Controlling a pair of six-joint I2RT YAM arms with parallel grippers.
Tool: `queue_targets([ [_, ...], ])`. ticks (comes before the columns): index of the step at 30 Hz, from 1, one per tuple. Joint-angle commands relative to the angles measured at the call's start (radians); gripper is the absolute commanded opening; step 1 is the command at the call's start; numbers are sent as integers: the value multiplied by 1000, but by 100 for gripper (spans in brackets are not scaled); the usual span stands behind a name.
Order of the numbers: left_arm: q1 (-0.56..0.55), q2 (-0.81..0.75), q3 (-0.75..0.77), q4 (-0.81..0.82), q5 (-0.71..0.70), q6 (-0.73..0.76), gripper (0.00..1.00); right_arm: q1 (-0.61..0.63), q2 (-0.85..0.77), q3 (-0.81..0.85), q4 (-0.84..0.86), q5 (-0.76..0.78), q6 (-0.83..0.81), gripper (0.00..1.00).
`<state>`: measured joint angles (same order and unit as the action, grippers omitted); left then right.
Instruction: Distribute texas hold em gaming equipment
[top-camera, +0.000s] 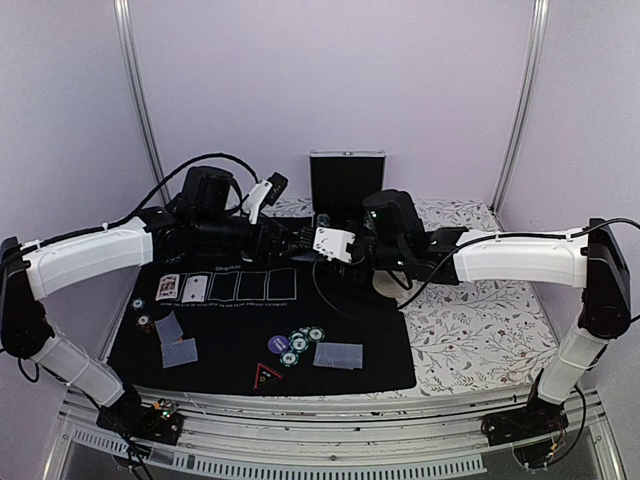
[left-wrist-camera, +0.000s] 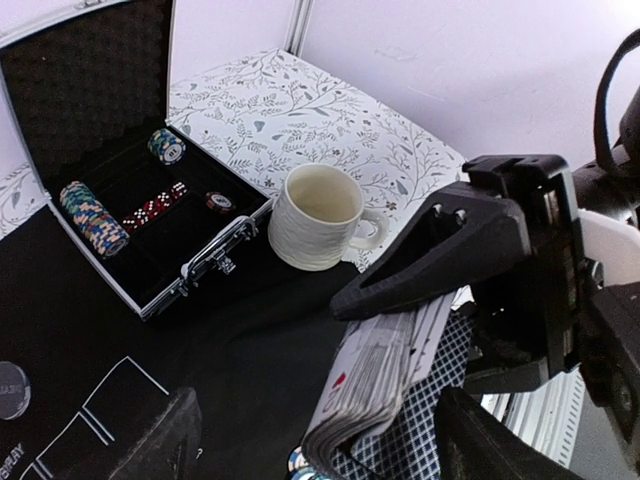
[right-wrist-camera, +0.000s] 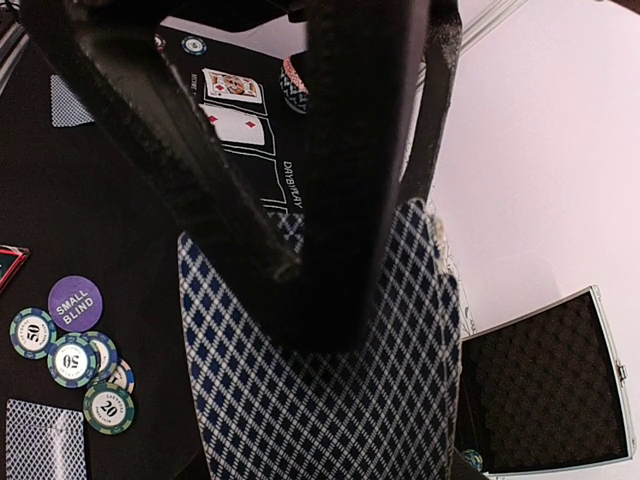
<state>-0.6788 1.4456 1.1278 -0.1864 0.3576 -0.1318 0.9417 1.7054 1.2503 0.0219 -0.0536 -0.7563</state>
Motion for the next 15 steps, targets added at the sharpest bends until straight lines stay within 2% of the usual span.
queue_targets([
  [1,0,3,28,63,48,-19,82,7,5,36,7,0,-1,42],
  [5,-1,51,58,34,10,-26,76,7,8,42,6,-2,-2,42],
  [10,0,68,82,-31,-21,7,62,7,2,37,5,5,-2,42],
  [15,13,27,50,-29,-50,14,61,7,3,33,6,6,-2,42],
])
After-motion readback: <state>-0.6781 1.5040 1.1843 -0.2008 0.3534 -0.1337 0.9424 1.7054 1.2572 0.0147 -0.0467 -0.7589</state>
